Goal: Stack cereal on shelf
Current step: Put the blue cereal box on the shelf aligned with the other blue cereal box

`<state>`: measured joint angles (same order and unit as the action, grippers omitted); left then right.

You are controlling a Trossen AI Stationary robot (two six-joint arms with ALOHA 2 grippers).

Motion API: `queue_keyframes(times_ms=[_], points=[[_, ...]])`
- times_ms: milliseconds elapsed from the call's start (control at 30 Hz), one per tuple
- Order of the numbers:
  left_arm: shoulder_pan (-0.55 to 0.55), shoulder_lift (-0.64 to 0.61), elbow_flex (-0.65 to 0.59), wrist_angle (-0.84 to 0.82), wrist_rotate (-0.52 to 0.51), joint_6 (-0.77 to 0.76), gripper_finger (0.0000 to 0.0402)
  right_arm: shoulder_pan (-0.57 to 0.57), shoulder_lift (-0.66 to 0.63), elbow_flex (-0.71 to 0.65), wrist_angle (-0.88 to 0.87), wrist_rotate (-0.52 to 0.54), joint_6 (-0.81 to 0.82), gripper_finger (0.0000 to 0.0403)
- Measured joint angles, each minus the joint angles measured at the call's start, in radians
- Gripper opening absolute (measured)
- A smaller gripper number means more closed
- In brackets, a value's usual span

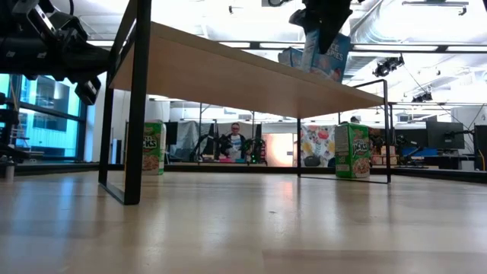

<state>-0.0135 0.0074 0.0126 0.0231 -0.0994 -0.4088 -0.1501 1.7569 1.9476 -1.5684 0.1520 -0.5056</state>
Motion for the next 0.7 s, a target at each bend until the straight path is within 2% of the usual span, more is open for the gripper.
queue_keyframes(times_ms=[333, 500, 700], points=[[0.000, 0.000, 0.000, 0.000, 0.000, 0.000, 0.0003, 0.000, 0.000, 0.000, -0.002, 0.011, 0.020, 0.0229], [0.000, 0.000, 0.000, 0.000, 0.000, 0.000, 0.0003, 0.000, 0.000, 0.045, -0.003, 0.036, 0.027, 0.0235], [0.000, 0.000, 0.000, 0.000, 0.000, 0.000, 0.0003, 0.000, -0.001, 0.167, -0.002, 0.024, 0.077, 0.0236]])
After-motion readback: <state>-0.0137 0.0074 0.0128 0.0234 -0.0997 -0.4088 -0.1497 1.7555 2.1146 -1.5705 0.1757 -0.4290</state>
